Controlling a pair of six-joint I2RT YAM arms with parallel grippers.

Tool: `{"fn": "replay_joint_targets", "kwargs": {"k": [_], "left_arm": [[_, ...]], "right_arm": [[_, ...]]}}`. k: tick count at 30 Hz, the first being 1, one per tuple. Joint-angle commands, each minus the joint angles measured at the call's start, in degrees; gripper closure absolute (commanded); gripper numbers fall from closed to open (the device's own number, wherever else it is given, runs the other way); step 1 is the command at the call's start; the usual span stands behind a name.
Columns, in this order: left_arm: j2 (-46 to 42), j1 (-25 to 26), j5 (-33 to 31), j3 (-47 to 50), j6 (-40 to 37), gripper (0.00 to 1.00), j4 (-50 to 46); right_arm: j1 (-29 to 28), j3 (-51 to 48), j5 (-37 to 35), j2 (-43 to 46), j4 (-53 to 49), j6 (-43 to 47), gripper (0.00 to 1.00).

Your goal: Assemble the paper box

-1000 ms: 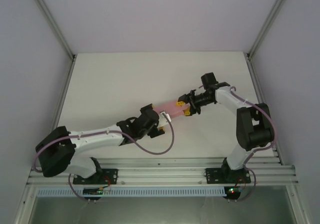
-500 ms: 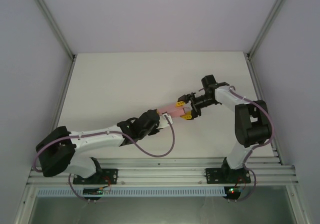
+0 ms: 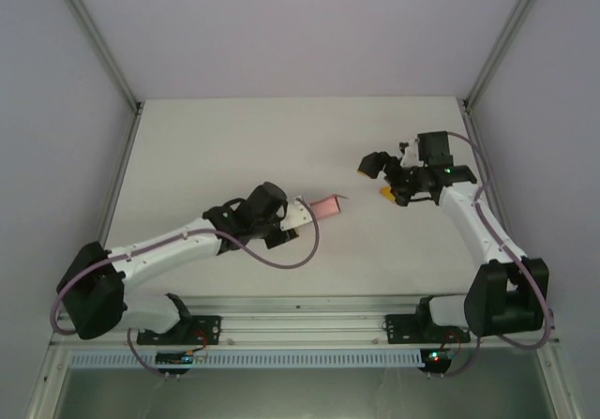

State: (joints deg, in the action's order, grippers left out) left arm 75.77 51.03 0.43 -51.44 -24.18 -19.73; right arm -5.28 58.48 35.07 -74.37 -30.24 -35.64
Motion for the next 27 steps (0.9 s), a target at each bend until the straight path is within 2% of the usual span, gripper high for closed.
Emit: {"fn": "replay_joint_targets", "kwargs": {"k": [1,3,8,15,19,23,27], "left_arm": [[0.8,-2.7,10.9,-2.8,-1.0,0.62,-13.8],[2.5,-4.2,10.9,-3.8,-0.5,0.62,-15.3],[7.9,-6.7,11.3,-7.6,-1.0,0.63,-19.4],[11.9,-7.2,12.2,-8.8,-2.9,0.63,-20.4],[12.0,-7.7,13.5,-8.7,-3.6,0.63,-19.9],[11.8,-7.9,14.1,-8.7,-3.9,0.63,-19.4],[11.7,-8.0,14.0,-8.8,-3.7,0.63,-19.3]], "right_arm": [[0.4,-2.2,-0.3,1.2,3.9,12.5,0.0],[-1.6,-2.6,1.7,1.8,6.0,18.3,0.0],[-8.5,-0.9,1.0,1.6,2.7,31.2,0.02],[-15.4,-0.6,2.8,-2.9,2.1,39.6,0.13],[-20.1,0.9,-2.4,-5.6,1.1,43.4,0.19],[-22.2,3.1,-5.7,-8.4,0.1,44.3,0.38],[-23.9,4.0,-8.4,-9.8,-1.2,45.4,0.65]]}}
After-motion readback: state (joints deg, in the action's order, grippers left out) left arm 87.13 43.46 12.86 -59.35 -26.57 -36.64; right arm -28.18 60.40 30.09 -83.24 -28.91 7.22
